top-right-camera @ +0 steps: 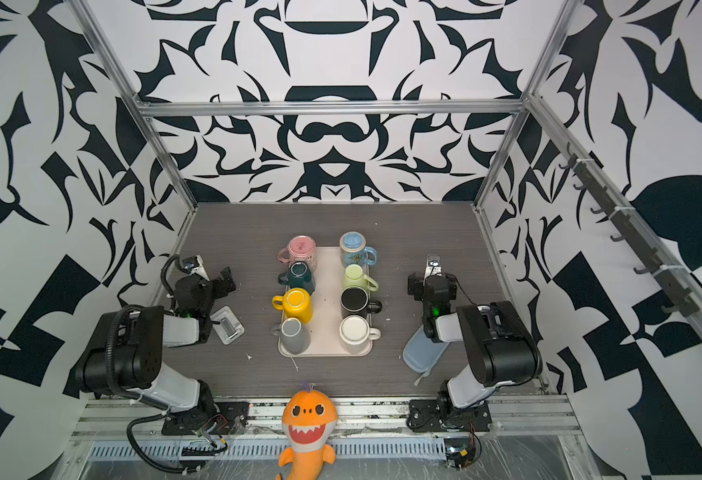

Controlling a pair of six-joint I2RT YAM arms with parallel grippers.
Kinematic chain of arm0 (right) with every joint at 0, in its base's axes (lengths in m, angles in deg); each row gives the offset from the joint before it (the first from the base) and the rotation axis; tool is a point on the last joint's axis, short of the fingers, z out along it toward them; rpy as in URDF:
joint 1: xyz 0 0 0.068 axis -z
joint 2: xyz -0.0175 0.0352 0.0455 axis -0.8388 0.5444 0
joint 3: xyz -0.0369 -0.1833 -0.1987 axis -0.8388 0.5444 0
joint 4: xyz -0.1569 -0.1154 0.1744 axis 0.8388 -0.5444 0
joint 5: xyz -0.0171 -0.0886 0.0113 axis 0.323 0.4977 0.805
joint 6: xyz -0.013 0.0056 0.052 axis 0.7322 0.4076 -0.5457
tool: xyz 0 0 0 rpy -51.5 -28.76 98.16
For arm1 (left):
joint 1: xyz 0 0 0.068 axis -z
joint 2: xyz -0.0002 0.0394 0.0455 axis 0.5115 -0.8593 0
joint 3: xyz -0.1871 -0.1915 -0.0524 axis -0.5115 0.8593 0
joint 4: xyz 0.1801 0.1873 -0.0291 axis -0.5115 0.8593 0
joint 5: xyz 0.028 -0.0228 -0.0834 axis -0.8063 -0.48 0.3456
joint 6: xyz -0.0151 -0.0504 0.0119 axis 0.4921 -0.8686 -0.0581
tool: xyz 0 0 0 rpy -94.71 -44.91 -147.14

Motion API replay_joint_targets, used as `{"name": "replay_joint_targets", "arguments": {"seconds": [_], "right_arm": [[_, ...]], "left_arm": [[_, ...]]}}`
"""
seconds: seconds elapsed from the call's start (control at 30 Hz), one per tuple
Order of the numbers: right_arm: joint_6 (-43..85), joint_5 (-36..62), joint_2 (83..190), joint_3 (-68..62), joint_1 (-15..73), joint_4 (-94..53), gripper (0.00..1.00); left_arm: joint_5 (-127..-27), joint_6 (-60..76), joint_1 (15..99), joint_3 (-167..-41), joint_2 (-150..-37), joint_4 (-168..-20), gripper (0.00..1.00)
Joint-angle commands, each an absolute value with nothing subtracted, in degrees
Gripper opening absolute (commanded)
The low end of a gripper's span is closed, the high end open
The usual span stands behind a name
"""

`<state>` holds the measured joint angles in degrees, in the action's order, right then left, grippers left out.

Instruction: Turn the mug right side up

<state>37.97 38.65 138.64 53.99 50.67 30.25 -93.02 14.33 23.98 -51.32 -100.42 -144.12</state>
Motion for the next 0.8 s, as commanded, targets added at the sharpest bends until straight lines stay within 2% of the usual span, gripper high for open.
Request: {"name": "replay_joint_targets", "arguments": {"seconds": [0.0, 0.77], "right_arm": [[37.8, 39.6, 138.0, 53.9, 50.8, 32.5, 1.00], [38.0, 39.5, 138.0, 53.8, 50.8, 32.6, 0.97]], "left_arm": [[-92.7, 14.6, 23.7, -51.8, -100.1, -144.3, 0.99], [-92.8, 14.6, 23.7, -51.8, -100.0, -144.2, 0.99]]}}
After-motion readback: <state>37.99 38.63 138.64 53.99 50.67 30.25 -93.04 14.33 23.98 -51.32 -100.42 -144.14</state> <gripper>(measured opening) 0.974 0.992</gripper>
